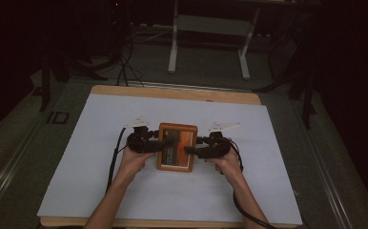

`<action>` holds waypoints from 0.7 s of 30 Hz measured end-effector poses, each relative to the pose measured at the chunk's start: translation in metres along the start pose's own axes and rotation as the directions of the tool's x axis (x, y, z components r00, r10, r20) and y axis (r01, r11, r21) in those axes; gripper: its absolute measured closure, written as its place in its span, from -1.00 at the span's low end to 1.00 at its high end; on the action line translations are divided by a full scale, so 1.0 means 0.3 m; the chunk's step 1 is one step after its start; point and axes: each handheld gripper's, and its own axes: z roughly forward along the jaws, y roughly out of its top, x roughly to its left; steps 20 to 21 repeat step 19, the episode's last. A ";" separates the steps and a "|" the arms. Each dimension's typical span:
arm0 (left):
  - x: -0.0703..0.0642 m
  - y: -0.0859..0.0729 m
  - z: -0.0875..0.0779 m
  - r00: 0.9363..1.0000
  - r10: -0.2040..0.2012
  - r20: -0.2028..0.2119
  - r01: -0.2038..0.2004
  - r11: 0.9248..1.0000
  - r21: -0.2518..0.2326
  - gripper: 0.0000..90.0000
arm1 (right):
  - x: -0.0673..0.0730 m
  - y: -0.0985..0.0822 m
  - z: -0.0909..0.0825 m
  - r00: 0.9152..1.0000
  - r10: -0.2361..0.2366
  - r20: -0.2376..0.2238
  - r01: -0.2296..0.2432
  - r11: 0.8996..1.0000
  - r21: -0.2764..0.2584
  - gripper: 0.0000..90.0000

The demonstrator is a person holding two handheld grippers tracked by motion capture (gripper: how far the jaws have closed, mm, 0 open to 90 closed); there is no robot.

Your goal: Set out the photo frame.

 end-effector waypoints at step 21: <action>0.015 0.016 -0.102 1.000 0.007 -0.013 -0.008 0.999 -0.050 -0.39 | -0.028 0.020 -0.161 0.999 -0.010 0.049 0.014 0.996 -0.085 -0.44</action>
